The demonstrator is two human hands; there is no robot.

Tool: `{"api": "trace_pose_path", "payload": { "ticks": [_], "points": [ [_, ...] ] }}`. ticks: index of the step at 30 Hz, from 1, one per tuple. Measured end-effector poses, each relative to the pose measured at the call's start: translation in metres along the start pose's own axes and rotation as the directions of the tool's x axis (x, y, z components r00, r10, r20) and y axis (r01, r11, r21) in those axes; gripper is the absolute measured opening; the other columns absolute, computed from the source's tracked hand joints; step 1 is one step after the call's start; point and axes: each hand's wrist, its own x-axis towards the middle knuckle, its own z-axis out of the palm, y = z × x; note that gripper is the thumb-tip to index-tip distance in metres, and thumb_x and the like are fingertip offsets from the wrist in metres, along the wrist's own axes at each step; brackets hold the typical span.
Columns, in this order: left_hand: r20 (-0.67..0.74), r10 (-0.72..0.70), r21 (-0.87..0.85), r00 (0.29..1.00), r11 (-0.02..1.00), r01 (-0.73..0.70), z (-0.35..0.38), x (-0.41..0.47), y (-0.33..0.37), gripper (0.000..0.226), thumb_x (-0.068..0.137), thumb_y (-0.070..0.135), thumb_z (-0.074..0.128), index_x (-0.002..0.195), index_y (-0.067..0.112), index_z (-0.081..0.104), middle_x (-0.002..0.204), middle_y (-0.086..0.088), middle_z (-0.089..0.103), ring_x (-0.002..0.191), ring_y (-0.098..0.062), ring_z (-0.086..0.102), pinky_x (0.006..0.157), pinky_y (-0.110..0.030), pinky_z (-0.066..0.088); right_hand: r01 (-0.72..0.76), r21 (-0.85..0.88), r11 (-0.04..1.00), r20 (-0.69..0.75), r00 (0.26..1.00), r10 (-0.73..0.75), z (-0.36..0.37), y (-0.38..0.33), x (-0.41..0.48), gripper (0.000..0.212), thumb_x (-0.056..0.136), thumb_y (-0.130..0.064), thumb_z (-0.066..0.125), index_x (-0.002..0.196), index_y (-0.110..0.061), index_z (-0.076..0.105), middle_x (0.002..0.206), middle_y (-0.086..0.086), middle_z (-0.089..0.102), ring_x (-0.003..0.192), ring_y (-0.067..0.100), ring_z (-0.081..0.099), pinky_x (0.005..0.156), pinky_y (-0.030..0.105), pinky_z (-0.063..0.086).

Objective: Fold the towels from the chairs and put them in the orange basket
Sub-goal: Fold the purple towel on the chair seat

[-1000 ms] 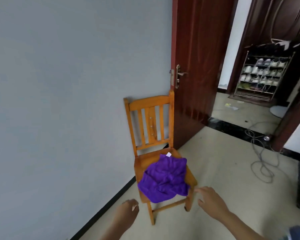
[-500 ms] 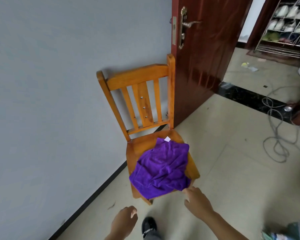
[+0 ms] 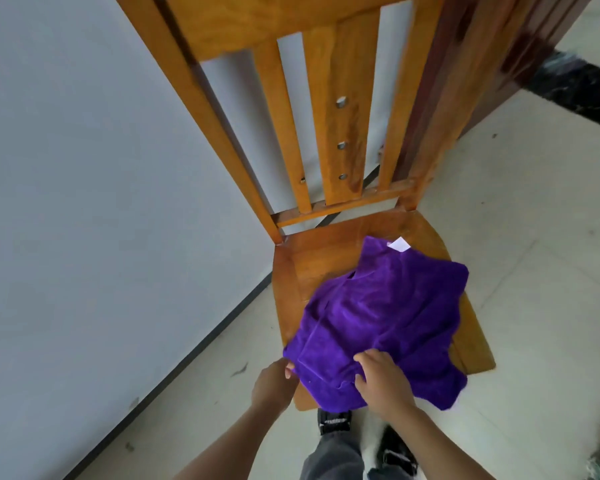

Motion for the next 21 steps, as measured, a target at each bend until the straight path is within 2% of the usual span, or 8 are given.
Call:
{"api": "trace_pose_path", "payload": {
  "ticks": [4, 6, 8, 10, 14, 16, 18, 21],
  "points": [
    [0.019, -0.02, -0.065, 1.0, 0.998, 0.021, 0.021, 0.048, -0.003, 0.037, 0.091, 0.028, 0.052, 0.127, 0.02, 0.052, 0.128, -0.003, 0.059, 0.114, -0.021, 0.058, 0.093, -0.032, 0.048, 0.101, -0.129, 0.987, -0.064, 0.992, -0.11, 0.011, 0.005, 0.064, 0.057, 0.024, -0.027, 0.093, 0.076, -0.02, 0.073, 0.085, -0.002, 0.072, 0.076, 0.017, 0.071, 0.046, 0.027, 0.053],
    [0.013, 0.011, -0.036, 1.0, 0.999, -0.01, 0.024, 0.052, 0.006, 0.048, 0.088, 0.027, 0.057, 0.133, 0.016, 0.045, 0.135, -0.005, 0.051, 0.12, -0.023, 0.052, 0.096, -0.033, 0.046, 0.147, -0.115, 0.982, -0.002, 0.989, -0.148, -0.002, -0.002, 0.077, 0.06, 0.05, -0.028, 0.087, 0.106, -0.015, 0.068, 0.119, 0.009, 0.065, 0.108, 0.024, 0.064, 0.07, 0.038, 0.056],
    [0.017, -0.019, -0.003, 1.0, 1.0, 0.019, 0.038, 0.061, 0.008, 0.063, 0.085, 0.031, 0.06, 0.14, 0.015, 0.034, 0.141, -0.005, 0.043, 0.127, -0.024, 0.044, 0.099, -0.033, 0.041, 0.236, -0.135, 0.962, 0.071, 0.971, -0.228, 0.008, -0.001, 0.091, 0.059, 0.087, -0.024, 0.058, 0.142, -0.017, 0.035, 0.154, 0.008, 0.025, 0.14, 0.025, 0.028, 0.104, 0.043, 0.037],
    [0.02, -0.08, -0.031, 0.997, 0.996, 0.081, 0.052, 0.064, 0.015, 0.059, 0.085, 0.032, 0.059, 0.136, 0.016, 0.035, 0.135, -0.004, 0.049, 0.123, -0.024, 0.049, 0.093, -0.033, 0.044, 0.249, -0.171, 0.953, 0.199, 0.956, -0.214, 0.012, 0.001, 0.098, 0.059, 0.095, -0.023, 0.042, 0.148, -0.021, 0.017, 0.158, 0.004, 0.005, 0.143, 0.023, 0.015, 0.11, 0.042, 0.027],
    [-0.057, -0.068, 0.051, 0.996, 0.996, 0.071, 0.059, 0.053, 0.024, 0.023, 0.094, 0.026, 0.043, 0.113, 0.016, 0.049, 0.115, -0.004, 0.062, 0.107, -0.026, 0.058, 0.081, -0.031, 0.046, 0.263, -0.212, 0.941, 0.251, 0.946, -0.208, 0.014, 0.011, 0.089, 0.061, 0.096, -0.021, 0.041, 0.149, -0.022, 0.01, 0.158, 0.004, 0.006, 0.132, 0.027, 0.034, 0.102, 0.041, 0.036],
    [-0.153, 0.057, 0.136, 0.987, 0.99, -0.036, 0.055, 0.049, 0.026, 0.018, 0.092, 0.024, 0.045, 0.104, 0.018, 0.057, 0.102, 0.0, 0.066, 0.097, -0.022, 0.063, 0.072, -0.028, 0.047, 0.242, -0.235, 0.941, 0.235, 0.954, -0.187, 0.012, 0.017, 0.084, 0.067, 0.096, -0.019, 0.043, 0.149, -0.025, 0.004, 0.157, 0.005, 0.011, 0.127, 0.028, 0.041, 0.099, 0.04, 0.039],
    [-0.182, 0.298, 0.266, 0.937, 0.932, -0.245, 0.048, 0.04, 0.029, 0.013, 0.076, 0.025, 0.052, 0.076, 0.025, 0.066, 0.065, 0.005, 0.064, 0.06, -0.011, 0.065, 0.046, -0.021, 0.044, 0.194, -0.24, 0.951, 0.148, 0.976, -0.161, 0.005, 0.018, 0.078, 0.08, 0.088, -0.016, 0.057, 0.149, -0.029, 0.006, 0.151, 0.011, 0.026, 0.118, 0.03, 0.052, 0.091, 0.039, 0.047],
    [-0.052, 0.549, 0.465, 0.834, 0.753, -0.466, 0.041, 0.028, 0.034, 0.025, 0.066, 0.034, 0.04, 0.056, 0.028, 0.063, 0.043, 0.009, 0.05, 0.038, -0.004, 0.05, 0.034, -0.016, 0.032, 0.293, -0.322, 0.9, 0.055, 0.955, -0.291, -0.009, 0.017, 0.081, 0.112, 0.034, -0.013, 0.089, 0.133, -0.036, 0.041, 0.12, 0.016, 0.062, 0.086, 0.025, 0.069, 0.059, 0.031, 0.056]
  ]
}}
